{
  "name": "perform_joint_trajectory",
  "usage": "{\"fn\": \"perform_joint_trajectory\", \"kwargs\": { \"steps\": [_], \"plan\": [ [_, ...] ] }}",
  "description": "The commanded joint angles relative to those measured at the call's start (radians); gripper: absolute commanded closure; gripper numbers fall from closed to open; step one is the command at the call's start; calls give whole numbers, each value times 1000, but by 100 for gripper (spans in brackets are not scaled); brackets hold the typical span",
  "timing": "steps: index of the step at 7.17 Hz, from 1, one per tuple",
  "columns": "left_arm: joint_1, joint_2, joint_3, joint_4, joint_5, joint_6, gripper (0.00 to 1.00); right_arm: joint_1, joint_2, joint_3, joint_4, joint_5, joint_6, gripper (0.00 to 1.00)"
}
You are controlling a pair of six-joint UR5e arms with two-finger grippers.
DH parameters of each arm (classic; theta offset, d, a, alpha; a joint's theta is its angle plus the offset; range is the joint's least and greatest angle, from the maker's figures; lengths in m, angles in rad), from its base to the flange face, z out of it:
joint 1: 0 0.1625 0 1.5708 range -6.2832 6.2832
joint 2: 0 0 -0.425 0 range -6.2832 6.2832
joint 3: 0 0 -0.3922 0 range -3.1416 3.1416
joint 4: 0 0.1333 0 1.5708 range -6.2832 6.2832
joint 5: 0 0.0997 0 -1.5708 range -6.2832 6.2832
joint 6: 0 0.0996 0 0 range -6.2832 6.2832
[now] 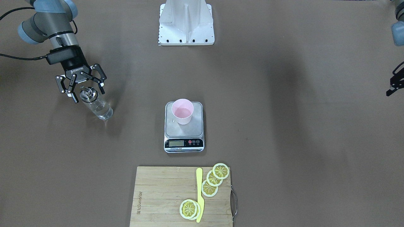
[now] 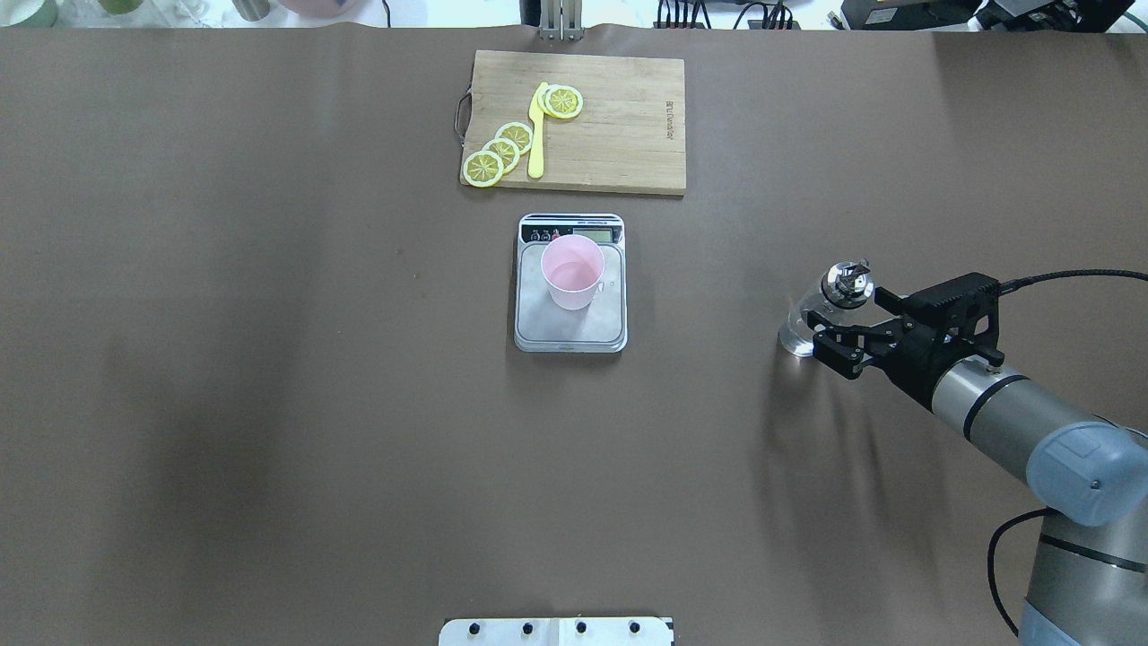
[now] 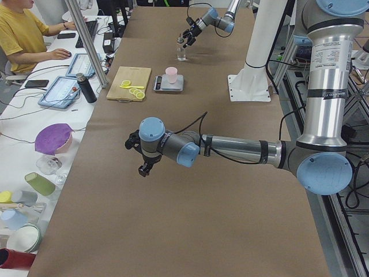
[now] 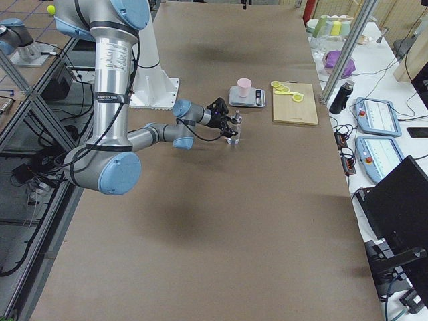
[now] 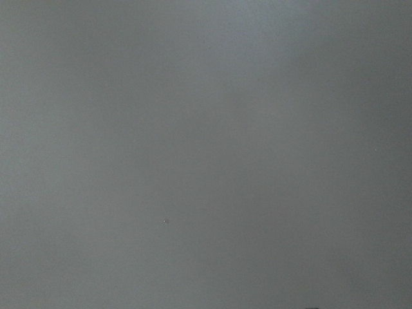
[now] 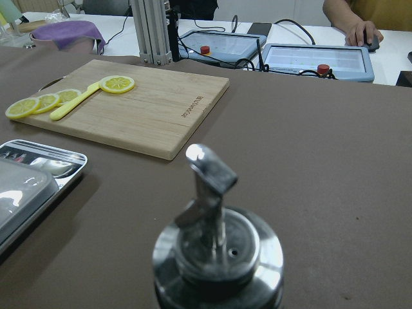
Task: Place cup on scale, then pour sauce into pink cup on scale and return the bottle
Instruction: 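Open the right gripper and withdraw it from the bottle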
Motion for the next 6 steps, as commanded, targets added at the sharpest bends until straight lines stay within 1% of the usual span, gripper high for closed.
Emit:
{"fn": "perform_joint_trajectory", "kwargs": {
  "steps": [1,4,6],
  "plan": [
    [-2,1,-3,1,0,0,17,-18,-5,13,0,-16,17,0],
    [0,1,-3,3,0,0,17,-62,-156,53,3,-5,17,0],
    [0,-1,-2,4,0,0,17,-67,-216,73,6,18,16,0]
  ]
}}
